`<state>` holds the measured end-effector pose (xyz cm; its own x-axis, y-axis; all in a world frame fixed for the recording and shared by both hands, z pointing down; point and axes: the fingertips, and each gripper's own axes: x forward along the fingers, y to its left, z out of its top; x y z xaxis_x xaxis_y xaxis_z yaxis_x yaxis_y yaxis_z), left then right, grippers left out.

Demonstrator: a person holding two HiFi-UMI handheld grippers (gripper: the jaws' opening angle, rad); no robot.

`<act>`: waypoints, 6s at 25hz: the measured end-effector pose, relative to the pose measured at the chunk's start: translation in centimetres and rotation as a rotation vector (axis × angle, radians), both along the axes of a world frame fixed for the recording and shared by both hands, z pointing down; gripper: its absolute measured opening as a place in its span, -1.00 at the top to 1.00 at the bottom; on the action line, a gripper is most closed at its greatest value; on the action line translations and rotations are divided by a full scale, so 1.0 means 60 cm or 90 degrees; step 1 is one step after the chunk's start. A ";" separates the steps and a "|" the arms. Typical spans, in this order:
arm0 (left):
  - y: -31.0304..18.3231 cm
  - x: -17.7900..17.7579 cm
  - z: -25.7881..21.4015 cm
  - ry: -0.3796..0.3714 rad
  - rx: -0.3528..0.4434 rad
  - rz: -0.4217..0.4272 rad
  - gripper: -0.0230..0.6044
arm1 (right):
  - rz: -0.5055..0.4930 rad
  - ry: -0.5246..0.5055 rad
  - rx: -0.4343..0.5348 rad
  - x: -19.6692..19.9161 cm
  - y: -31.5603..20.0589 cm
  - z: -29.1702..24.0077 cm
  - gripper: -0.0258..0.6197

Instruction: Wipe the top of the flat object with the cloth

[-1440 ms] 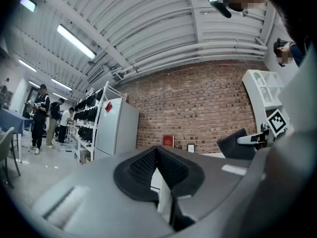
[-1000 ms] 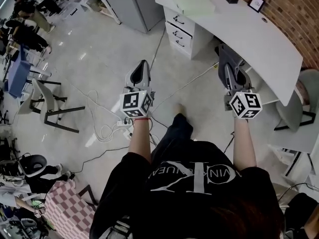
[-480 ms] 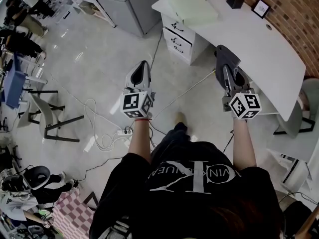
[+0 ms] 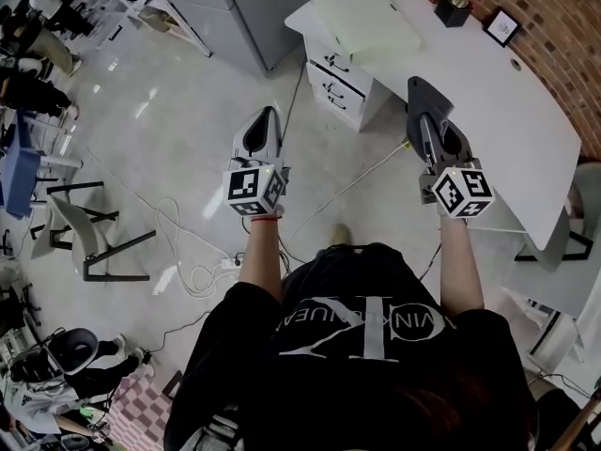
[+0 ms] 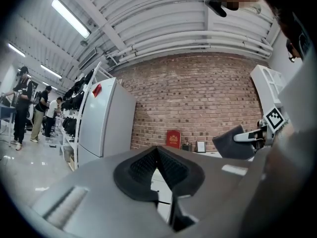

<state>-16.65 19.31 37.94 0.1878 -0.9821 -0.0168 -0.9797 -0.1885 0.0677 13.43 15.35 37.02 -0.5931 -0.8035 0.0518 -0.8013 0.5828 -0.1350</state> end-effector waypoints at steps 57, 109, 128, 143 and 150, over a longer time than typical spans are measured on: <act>-0.507 0.050 0.100 -0.007 -0.097 -0.026 0.89 | -0.253 0.056 -0.131 -0.163 -0.566 0.048 0.74; -0.693 0.131 0.265 -0.120 -0.250 0.252 0.89 | -0.289 0.290 -0.352 -0.395 -0.862 0.248 0.74; -0.692 0.127 0.266 -0.076 -0.252 0.244 0.89 | -0.118 0.339 -0.354 -0.203 -0.955 0.267 0.74; -0.691 0.124 0.268 -0.037 -0.251 0.231 0.89 | -0.009 0.354 -0.329 -0.107 -0.961 0.258 0.74; -0.697 0.073 0.230 0.168 -0.203 0.124 0.89 | -0.070 0.250 -0.215 -0.149 -0.910 0.123 0.74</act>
